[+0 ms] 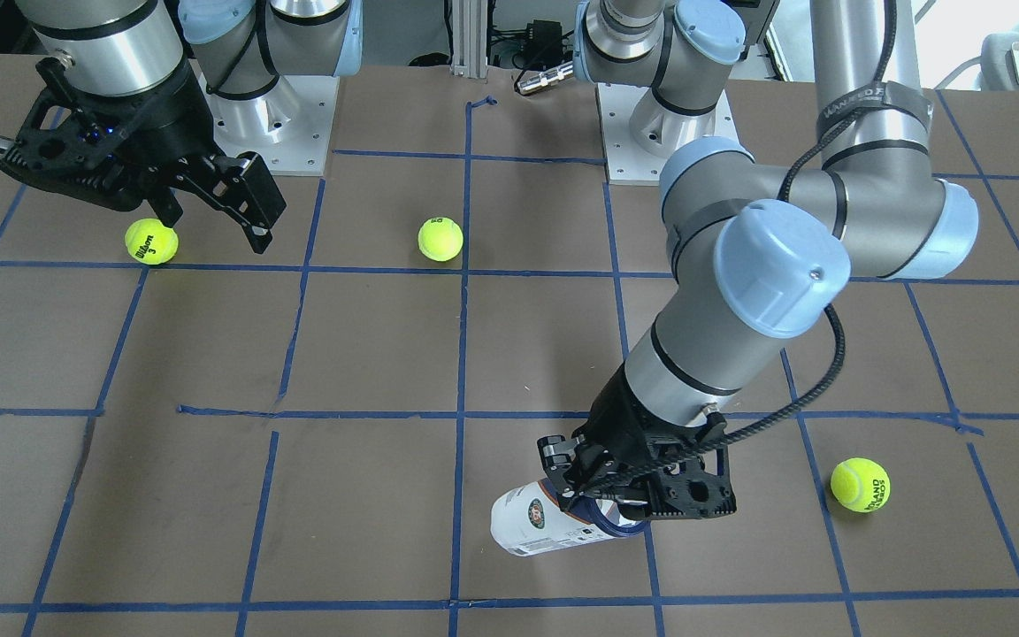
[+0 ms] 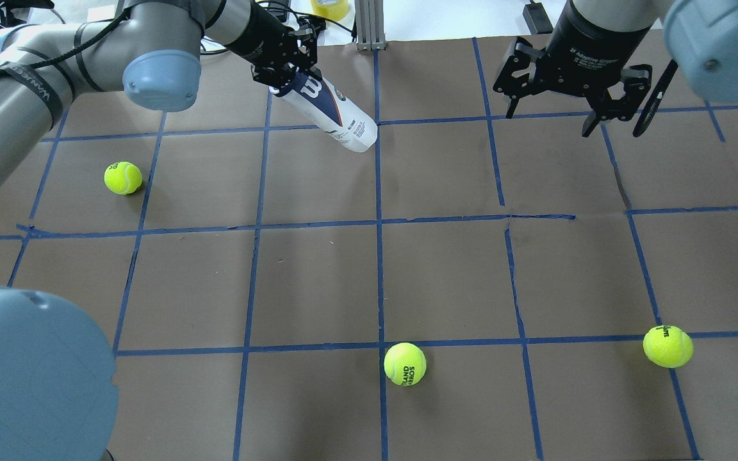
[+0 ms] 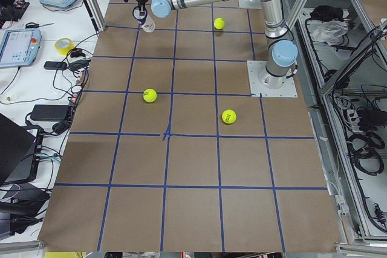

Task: Lift up tennis ball bucket
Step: 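Lower the can upright onto the table with the left gripper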

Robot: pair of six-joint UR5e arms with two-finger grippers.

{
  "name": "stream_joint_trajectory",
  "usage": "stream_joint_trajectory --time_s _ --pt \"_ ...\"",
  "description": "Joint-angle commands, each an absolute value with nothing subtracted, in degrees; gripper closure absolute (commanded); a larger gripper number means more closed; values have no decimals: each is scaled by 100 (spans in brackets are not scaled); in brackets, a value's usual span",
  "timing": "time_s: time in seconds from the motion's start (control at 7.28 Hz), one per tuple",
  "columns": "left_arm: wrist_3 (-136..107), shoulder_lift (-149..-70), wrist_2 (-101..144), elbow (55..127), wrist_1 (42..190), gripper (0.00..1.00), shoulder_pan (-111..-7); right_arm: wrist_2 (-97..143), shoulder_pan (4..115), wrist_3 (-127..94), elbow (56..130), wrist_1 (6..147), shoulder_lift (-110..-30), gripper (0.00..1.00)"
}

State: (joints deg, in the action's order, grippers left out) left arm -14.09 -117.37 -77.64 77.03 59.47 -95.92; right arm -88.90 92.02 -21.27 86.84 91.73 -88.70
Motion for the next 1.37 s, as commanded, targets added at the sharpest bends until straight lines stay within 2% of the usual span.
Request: stream_joint_trajectory --time_s 0.0,0.69,0.82,0.96,1.1,1.24 --pt "-1109 -11803 -8917 7629 5968 100 -9974 -8868 9202 -2127 8684 9184 -8877 0" --pt "-940 -11857 -8903 7743 6188 100 -10055 -8886 9202 -2127 8684 9176 -8868 0" --pt "-1001 -11865 -8912 7752 6161 70 -10055 -8886 9202 -2136 8684 9167 -8868 0" --pt "-1002 -11857 -8912 7752 6187 32 -10081 -8903 9202 -2136 8684 9167 -8868 0" --pt "-1054 -11856 -8903 7752 6196 10 -10125 -8903 9202 -2136 8684 9167 -8877 0" --pt "-1150 -11839 -8903 7743 6205 0 -10169 -8912 9193 -2127 8684 9167 -8877 0"
